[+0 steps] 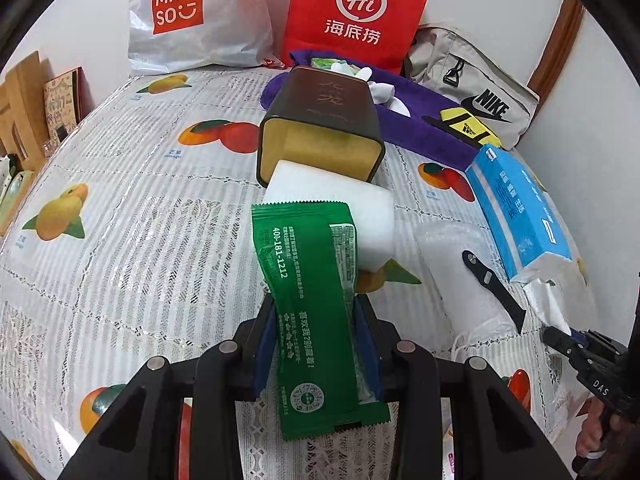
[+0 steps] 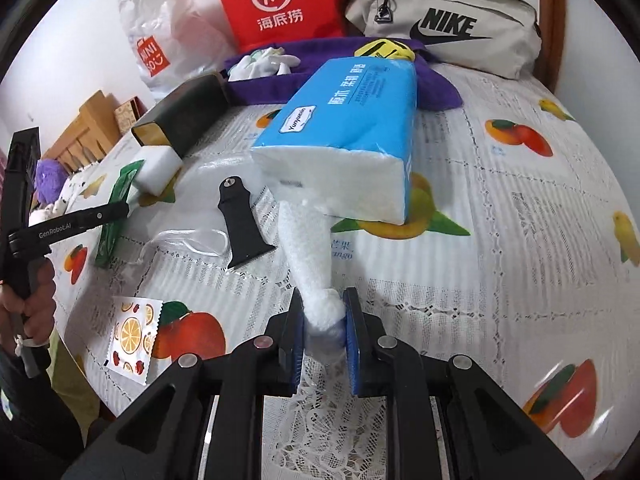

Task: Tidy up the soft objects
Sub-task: 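Carry the green sachet with the left tool while the right tool carries the plastic bag to the towel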

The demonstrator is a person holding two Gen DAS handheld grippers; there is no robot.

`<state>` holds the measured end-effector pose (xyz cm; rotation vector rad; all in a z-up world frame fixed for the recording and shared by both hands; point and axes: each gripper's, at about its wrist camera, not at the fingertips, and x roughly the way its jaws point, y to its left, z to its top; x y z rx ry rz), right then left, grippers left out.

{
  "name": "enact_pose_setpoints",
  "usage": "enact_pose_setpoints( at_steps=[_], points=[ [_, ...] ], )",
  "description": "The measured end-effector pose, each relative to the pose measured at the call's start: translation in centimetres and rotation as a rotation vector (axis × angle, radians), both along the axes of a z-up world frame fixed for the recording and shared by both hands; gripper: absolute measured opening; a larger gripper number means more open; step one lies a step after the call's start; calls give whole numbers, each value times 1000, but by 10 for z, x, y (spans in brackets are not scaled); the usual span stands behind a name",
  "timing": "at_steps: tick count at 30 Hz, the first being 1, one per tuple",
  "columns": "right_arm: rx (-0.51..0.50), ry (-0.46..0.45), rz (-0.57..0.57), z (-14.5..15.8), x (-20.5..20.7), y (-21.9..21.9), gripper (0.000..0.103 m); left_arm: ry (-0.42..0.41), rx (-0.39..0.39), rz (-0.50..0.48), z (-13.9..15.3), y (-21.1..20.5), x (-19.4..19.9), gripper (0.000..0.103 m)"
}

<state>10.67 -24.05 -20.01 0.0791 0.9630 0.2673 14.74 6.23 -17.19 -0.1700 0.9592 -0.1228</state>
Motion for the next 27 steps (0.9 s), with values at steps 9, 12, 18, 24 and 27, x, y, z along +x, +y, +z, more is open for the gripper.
enact_pose_setpoints(
  at_steps=[9, 12, 18, 24, 27],
  points=[
    [17, -10, -2, 0, -2, -1, 18, -2, -1, 1, 11, 4, -5, 32],
    [19, -10, 4, 3, -3, 3, 18, -8, 3, 3, 19, 4, -6, 33],
    [28, -32, 33, 21, -4, 7, 18, -29, 10, 8, 38, 2, -5, 32],
    [23, -67, 70, 47, -1, 9, 18, -44, 5, 21, 57, 3, 1, 32],
    [30, -106, 83, 63, 3, 9, 18, -50, 13, 19, 66, 1, 8, 32]
  ],
)
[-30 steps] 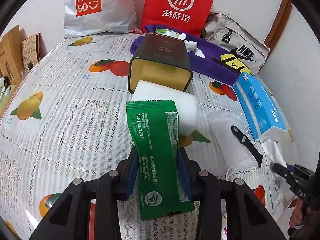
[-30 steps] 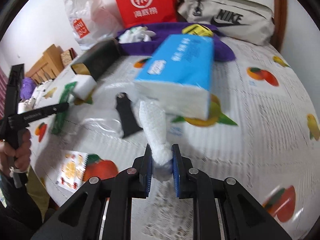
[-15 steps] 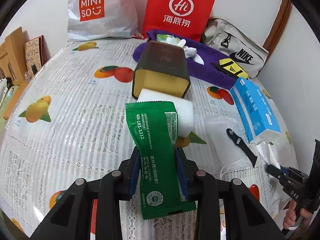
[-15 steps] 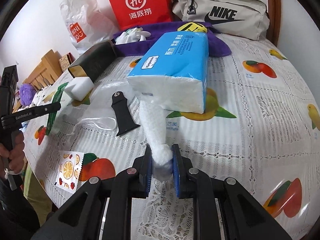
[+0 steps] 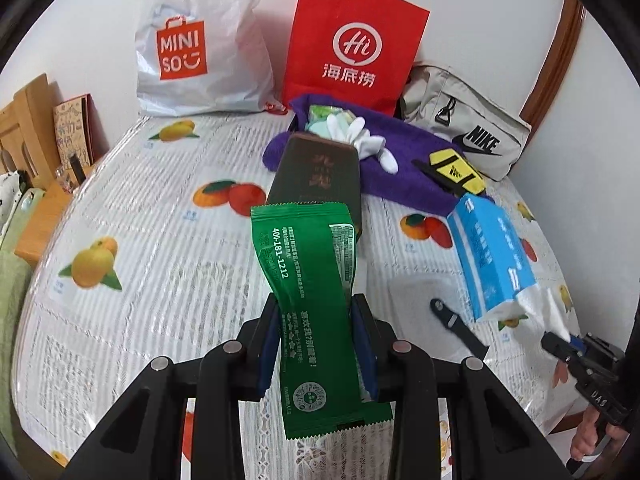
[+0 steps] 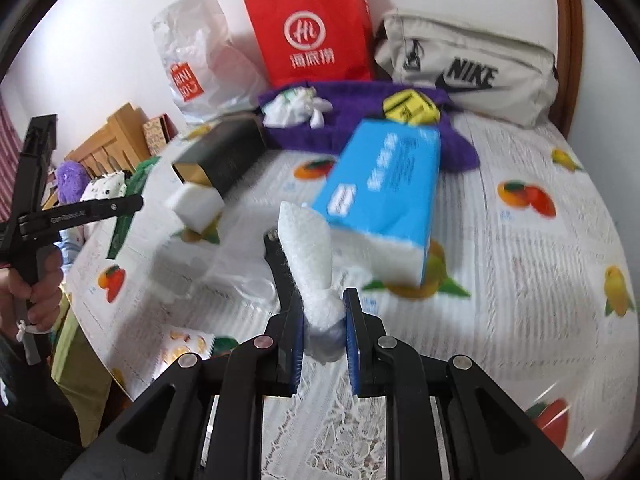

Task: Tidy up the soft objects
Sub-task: 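Carry the green sachet with the left tool while the right tool carries the plastic bag to the towel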

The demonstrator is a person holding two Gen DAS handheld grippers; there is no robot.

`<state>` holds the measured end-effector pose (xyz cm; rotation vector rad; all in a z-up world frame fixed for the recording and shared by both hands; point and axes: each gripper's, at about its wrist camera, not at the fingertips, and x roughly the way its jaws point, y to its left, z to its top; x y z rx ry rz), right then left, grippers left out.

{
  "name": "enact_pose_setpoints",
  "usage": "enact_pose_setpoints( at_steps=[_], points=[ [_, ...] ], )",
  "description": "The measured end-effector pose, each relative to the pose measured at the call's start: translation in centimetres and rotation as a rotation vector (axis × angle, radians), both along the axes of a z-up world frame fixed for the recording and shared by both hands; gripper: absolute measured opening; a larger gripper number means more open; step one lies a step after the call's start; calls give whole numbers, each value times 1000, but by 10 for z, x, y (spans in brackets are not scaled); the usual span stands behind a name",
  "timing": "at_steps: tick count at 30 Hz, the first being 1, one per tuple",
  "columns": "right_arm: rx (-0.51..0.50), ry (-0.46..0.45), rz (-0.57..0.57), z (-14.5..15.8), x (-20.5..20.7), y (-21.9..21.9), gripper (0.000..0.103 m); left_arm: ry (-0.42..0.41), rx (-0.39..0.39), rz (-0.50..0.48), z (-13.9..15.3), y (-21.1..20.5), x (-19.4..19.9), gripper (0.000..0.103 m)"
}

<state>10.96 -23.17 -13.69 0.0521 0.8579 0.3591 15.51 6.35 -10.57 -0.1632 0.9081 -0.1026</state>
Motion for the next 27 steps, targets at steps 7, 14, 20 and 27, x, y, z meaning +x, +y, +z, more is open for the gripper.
enact_pose_setpoints(
  at_steps=[7, 14, 20, 27],
  points=[
    [9, -64, -16, 36, 24, -4, 18, -37, 20, -1, 30, -2, 17, 33],
    [6, -65, -27, 54, 59, -4, 18, -56, 24, -2, 47, -5, 37, 33],
    [20, -67, -20, 60, 86, 0, 18, -55, 22, -9, 52, -9, 58, 32],
    [24, -59, -7, 61, 123, 5, 18, -65, 21, -43, 57, -20, 90, 33]
  ],
)
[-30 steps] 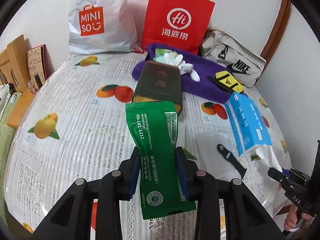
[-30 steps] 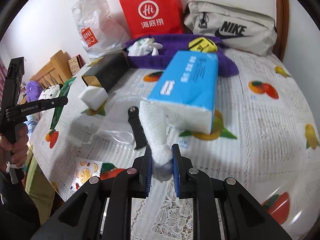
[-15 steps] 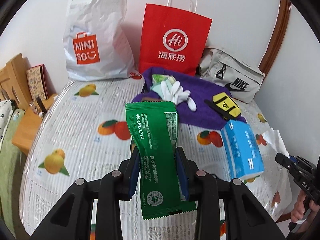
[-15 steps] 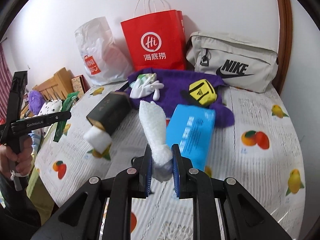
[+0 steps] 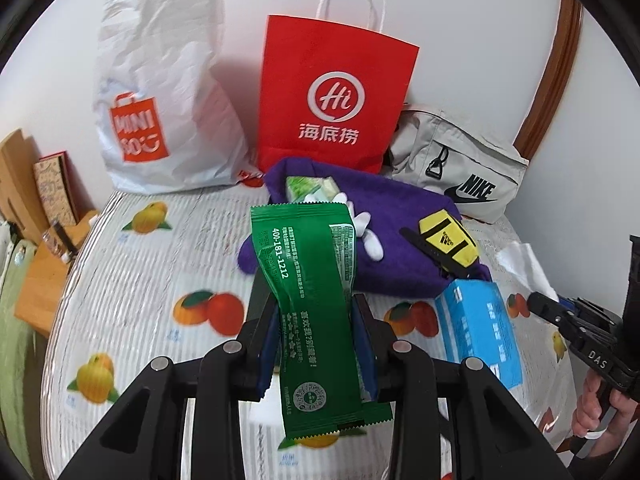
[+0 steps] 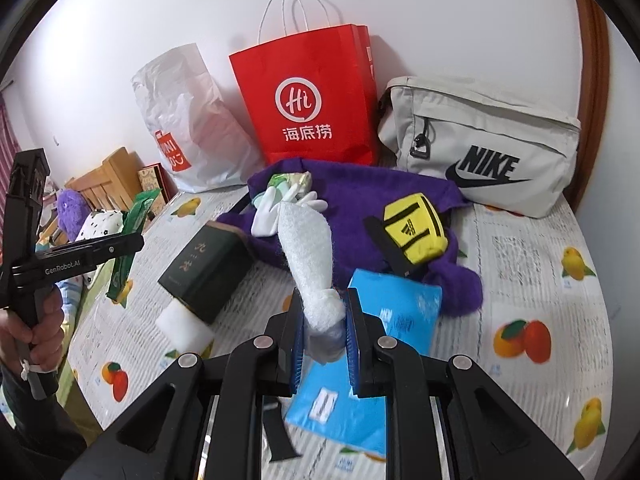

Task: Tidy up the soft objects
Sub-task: 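Carry the green sachet with the left tool while the right tool carries the plastic bag to the towel, then release the green sachet onto the towel with the left tool while the right tool releases the plastic bag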

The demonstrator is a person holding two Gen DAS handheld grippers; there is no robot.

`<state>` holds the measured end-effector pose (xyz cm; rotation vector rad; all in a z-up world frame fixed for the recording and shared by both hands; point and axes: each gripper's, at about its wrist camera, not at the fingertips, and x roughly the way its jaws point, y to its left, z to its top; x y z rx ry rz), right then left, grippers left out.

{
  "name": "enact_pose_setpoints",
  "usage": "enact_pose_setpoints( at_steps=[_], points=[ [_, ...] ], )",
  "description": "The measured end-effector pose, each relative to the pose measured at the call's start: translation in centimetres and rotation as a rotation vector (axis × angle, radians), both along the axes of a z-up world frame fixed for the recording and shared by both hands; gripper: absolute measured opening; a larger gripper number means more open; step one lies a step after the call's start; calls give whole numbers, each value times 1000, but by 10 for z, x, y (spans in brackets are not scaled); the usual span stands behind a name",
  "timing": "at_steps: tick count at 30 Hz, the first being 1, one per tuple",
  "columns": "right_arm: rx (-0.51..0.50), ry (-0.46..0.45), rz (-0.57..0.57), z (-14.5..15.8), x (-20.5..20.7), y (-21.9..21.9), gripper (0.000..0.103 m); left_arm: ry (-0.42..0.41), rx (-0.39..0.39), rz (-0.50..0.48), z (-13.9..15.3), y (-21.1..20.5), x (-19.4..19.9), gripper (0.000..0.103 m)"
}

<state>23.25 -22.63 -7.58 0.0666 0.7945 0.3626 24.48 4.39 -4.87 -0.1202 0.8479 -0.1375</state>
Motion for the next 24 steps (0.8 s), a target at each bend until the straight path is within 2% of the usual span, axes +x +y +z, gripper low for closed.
enact_pose_setpoints(
  at_steps=[7, 17, 24],
  points=[
    [-23, 27, 1, -11, 39, 2, 18, 27, -9, -14, -11, -14, 35, 32],
    [-29, 109, 6, -44, 109, -5, 18, 50, 17, -23, -21, -24, 76, 33],
    [-19, 157, 44, -60, 140, 1, 18, 92, 10, -31, -34, -29, 109, 33]
  ],
)
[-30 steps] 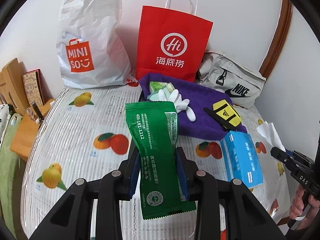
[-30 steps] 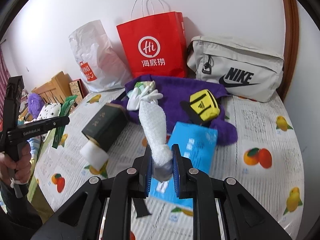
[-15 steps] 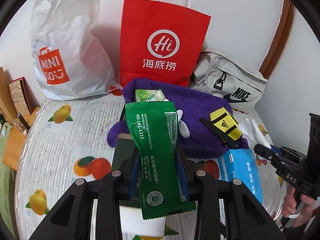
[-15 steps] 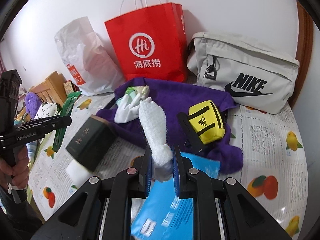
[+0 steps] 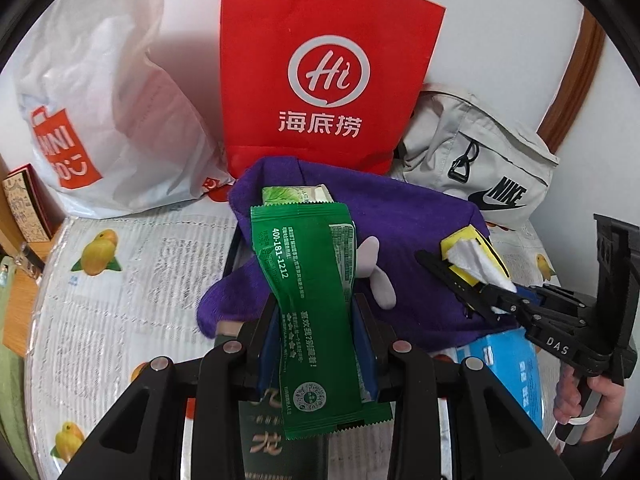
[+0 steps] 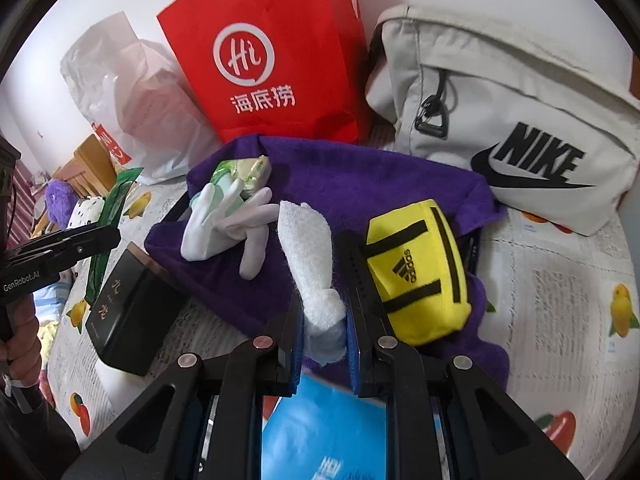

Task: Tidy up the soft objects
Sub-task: 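Release the green sachet onto the towel with the left tool while the right tool releases the plastic bag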

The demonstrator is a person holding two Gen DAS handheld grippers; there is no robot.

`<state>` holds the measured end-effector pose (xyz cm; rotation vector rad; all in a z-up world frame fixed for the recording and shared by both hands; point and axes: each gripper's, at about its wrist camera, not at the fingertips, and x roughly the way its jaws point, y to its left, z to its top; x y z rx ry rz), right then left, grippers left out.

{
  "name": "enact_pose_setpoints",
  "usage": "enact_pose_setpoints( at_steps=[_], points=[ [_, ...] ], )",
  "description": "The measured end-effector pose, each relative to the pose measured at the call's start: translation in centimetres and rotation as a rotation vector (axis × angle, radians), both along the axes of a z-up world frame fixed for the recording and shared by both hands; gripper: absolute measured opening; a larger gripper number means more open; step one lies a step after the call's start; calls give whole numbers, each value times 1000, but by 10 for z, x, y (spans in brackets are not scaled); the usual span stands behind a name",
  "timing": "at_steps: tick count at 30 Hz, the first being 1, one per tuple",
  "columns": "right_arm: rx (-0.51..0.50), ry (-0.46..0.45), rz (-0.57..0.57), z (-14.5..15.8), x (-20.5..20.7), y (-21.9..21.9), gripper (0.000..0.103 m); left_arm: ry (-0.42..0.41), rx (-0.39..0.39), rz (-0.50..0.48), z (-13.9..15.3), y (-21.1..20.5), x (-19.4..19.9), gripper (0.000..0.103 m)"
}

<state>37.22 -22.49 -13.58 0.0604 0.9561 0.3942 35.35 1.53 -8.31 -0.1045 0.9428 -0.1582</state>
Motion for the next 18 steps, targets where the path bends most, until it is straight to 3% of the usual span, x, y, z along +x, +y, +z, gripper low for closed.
enact_pose_setpoints(
  at_steps=[9, 11, 13, 18],
  points=[
    [-12, 101, 21, -24, 27, -1, 22, 55, -49, -47, -15, -23, 40, 33],
    [-8, 101, 34, -25, 28, -3, 31, 60, -49, -62, -17, -31, 47, 33],
    [-16, 82, 28, -22, 27, -4, 48, 62, -46, -75, -20, -40, 55, 33],
    [7, 44, 14, -12, 21, -9, 52, 73, -8, -81, -29, -59, 78, 33]
  ],
)
